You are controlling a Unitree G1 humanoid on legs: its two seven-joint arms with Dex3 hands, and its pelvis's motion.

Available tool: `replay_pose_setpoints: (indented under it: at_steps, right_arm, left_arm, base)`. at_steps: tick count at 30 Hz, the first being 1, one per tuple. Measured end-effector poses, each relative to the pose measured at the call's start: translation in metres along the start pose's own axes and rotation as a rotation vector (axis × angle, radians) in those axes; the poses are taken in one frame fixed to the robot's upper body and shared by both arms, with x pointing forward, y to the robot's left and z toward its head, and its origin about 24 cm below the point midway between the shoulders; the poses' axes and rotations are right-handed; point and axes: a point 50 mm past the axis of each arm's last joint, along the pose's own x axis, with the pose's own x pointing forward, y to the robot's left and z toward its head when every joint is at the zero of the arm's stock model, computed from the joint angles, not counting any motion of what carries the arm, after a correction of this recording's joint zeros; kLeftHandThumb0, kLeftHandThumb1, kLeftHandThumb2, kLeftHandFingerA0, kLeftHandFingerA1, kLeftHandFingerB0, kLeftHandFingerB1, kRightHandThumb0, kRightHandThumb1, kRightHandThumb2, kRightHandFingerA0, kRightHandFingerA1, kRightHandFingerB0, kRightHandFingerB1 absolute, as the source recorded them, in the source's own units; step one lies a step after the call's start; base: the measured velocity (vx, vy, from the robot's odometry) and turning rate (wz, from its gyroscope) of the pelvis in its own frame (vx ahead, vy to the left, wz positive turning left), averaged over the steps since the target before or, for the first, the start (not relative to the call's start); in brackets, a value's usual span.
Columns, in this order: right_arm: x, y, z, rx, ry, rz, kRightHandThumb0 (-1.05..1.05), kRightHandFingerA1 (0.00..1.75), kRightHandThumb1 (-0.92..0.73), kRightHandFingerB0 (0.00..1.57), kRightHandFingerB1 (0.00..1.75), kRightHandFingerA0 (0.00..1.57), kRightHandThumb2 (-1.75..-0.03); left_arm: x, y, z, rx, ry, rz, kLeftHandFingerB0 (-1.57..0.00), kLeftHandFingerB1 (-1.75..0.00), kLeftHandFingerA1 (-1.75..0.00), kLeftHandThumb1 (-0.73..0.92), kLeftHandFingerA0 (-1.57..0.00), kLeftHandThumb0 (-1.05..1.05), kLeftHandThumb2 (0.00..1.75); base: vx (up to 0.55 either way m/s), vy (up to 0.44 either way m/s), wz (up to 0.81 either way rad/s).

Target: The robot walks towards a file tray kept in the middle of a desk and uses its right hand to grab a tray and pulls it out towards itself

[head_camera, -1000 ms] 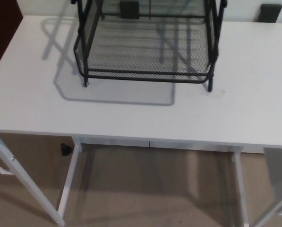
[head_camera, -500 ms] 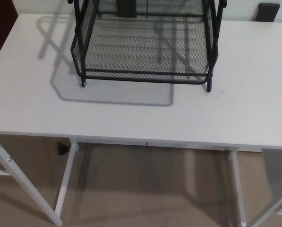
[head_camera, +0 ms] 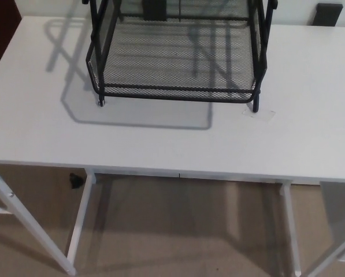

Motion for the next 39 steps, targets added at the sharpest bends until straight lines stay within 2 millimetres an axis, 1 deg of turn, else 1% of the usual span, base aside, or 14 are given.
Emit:
replay_pose_setpoints:
  at_steps: [14,16,26,27,28,29,30,31,32,33,34,36,37,39]
  right_arm:
    - [0.006,0.000,0.011,0.003,-0.026,0.002,-0.35,0.49,-0.60,0.59,0.43,0.70,-0.57]
    - [0.007,0.000,0.014,0.005,-0.034,0.000,-0.35,0.48,-0.60,0.57,0.42,0.69,-0.57]
    - [0.008,-0.003,0.019,0.025,-0.053,-0.002,-0.33,0.48,-0.60,0.57,0.43,0.68,-0.57]
    - [0.008,-0.004,0.020,0.027,-0.053,-0.002,-0.35,0.47,-0.60,0.57,0.42,0.68,-0.57]
    - [0.009,-0.004,0.020,0.028,-0.053,-0.002,-0.36,0.47,-0.60,0.56,0.42,0.68,-0.57]
    - [0.009,-0.004,0.020,0.028,-0.052,0.000,-0.35,0.47,-0.60,0.57,0.42,0.68,-0.57]
    - [0.009,-0.004,0.020,0.027,-0.050,0.001,-0.34,0.47,-0.61,0.56,0.42,0.68,-0.57]
    - [0.009,-0.004,0.020,0.027,-0.048,0.002,-0.34,0.47,-0.61,0.56,0.42,0.68,-0.57]
    - [0.009,-0.004,0.020,0.026,-0.047,0.003,-0.34,0.49,-0.60,0.57,0.43,0.68,-0.57]
    - [0.009,-0.003,0.020,0.028,-0.043,0.006,-0.34,0.48,-0.61,0.57,0.42,0.69,-0.57]
    - [0.009,-0.004,0.020,0.030,-0.046,0.005,-0.34,0.48,-0.61,0.57,0.42,0.69,-0.57]
    - [0.010,0.001,0.022,0.033,-0.051,0.022,-0.35,0.48,-0.61,0.56,0.43,0.68,-0.57]
    - [0.010,0.002,0.022,0.033,-0.051,0.027,-0.35,0.48,-0.61,0.57,0.42,0.68,-0.57]
    - [0.010,0.002,0.020,0.032,-0.046,0.029,-0.34,0.48,-0.60,0.57,0.42,0.68,-0.57]
  left_arm:
    - [0.003,0.004,0.011,-0.003,-0.036,0.012,-0.32,-0.71,-0.89,0.36,-0.54,-0.34,0.75]
    - [0.004,0.005,0.014,0.000,-0.043,0.012,-0.32,-0.68,-0.90,0.36,-0.58,-0.34,0.75]
    - [0.004,0.005,0.022,0.007,-0.072,0.014,-0.31,-0.67,-0.88,0.36,-0.57,-0.34,0.74]
    - [0.004,0.005,0.021,0.008,-0.073,0.014,-0.32,-0.66,-0.83,0.30,-0.62,-0.36,0.87]
    - [0.003,0.005,0.022,0.010,-0.074,0.013,-0.31,-0.66,-0.86,0.38,-0.59,-0.35,0.74]
    - [0.003,0.005,0.022,0.013,-0.074,0.012,-0.31,-0.66,-0.86,0.37,-0.58,-0.35,0.75]
    - [0.003,0.004,0.022,0.016,-0.074,0.011,-0.31,-0.65,-0.81,0.31,-0.59,-0.36,0.88]
    - [0.003,0.004,0.022,0.018,-0.075,0.010,-0.31,-0.65,-0.81,0.31,-0.59,-0.36,0.88]
    - [0.003,0.004,0.022,0.019,-0.076,0.009,-0.30,-0.66,-0.85,0.37,-0.55,-0.35,0.75]
    - [0.003,0.005,0.022,0.021,-0.075,0.011,-0.31,-0.66,-0.82,0.30,-0.60,-0.36,0.88]
    - [0.004,0.001,0.022,0.018,-0.075,0.000,-0.31,-0.66,-0.82,0.30,-0.60,-0.36,0.88]
    - [0.002,0.009,0.023,0.030,-0.073,0.019,-0.31,-0.66,-0.84,0.30,-0.62,-0.36,0.88]
    - [0.002,0.011,0.025,0.032,-0.077,0.026,-0.30,-0.67,-0.88,0.35,-0.59,-0.34,0.75]
    - [0.003,0.011,0.027,0.030,-0.081,0.026,-0.31,-0.69,-0.89,0.36,-0.58,-0.34,0.75]
  base:
    - [0.00,0.000,0.00]
    - [0.00,0.000,0.00]
    - [0.01,0.015,0.07]
    - [0.00,0.082,0.02]
    - [0.00,0.105,-0.03]
    - [0.01,0.128,-0.02]
    - [0.07,0.170,-0.07]
    - [0.07,0.226,-0.18]
    - [0.09,0.290,-0.24]
    - [0.10,0.321,-0.19]
    - [0.22,0.266,-0.77]
    - [0.13,0.209,-0.09]
    - [0.03,0.179,0.22]
    - [0.03,0.062,0.12]
